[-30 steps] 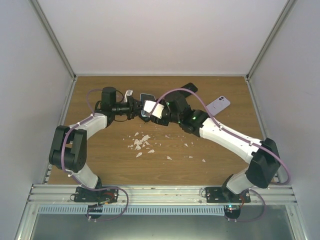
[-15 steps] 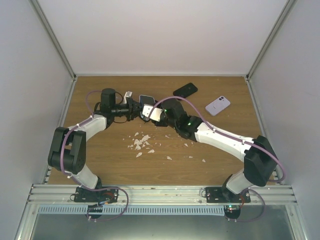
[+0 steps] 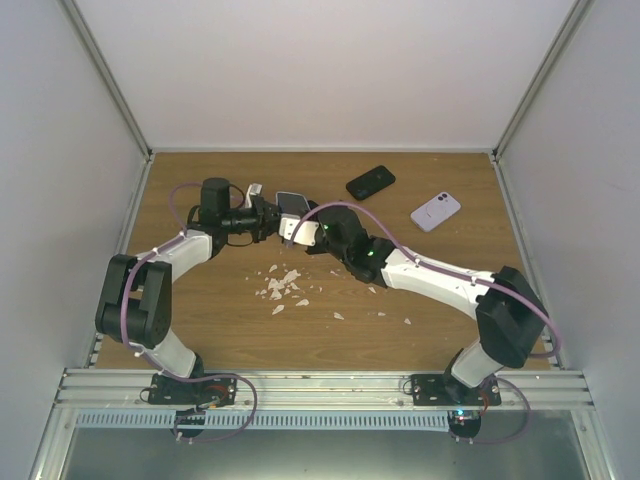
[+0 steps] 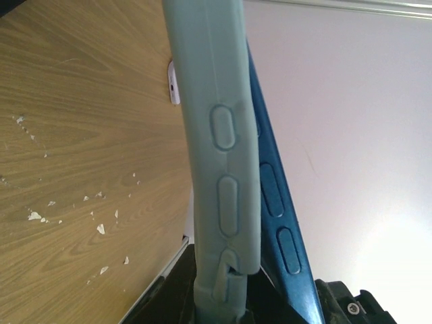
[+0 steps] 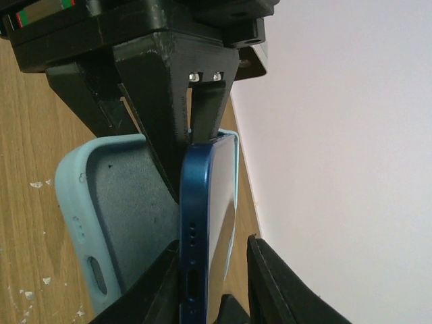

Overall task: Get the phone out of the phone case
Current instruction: Remove the phone case from the phone.

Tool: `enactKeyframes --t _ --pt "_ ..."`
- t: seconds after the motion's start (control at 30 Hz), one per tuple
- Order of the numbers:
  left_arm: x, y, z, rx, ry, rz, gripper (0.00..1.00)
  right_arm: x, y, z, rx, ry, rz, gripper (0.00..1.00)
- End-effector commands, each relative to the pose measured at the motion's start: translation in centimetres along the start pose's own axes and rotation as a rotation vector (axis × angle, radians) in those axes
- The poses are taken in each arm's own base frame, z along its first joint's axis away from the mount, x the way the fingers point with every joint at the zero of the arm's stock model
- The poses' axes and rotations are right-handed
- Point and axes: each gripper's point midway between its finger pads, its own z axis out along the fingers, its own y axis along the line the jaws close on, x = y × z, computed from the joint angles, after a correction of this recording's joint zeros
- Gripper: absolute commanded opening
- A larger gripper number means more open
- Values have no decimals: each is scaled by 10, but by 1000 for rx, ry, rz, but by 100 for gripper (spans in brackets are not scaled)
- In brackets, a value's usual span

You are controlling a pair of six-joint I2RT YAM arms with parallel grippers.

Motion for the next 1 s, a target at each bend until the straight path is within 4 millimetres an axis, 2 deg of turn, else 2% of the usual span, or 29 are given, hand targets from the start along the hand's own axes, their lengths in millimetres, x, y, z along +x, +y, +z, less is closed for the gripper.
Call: enactKeyframes --t 0.0,0.17,0.33,0.5,0.67,0.97 --pt "9 -30 -8 73 17 116 0 -4 -3 5 37 -9 -21 24" --pt "10 -31 -9 74 16 120 0 -1 4 12 31 -3 -30 16" --pt "5 -29 -12 46 -28 145 0 -10 -1 8 9 -27 -2 1" --pt "-11 -7 -19 -11 -97 88 0 -23 -16 0 9 -53 34 1" --pt "-33 8 -34 -52 -178 34 0 -34 -20 -7 -32 -71 79 0" --pt "-44 26 -52 -102 -252 -7 0 -62 0 -12 -94 -103 59 0"
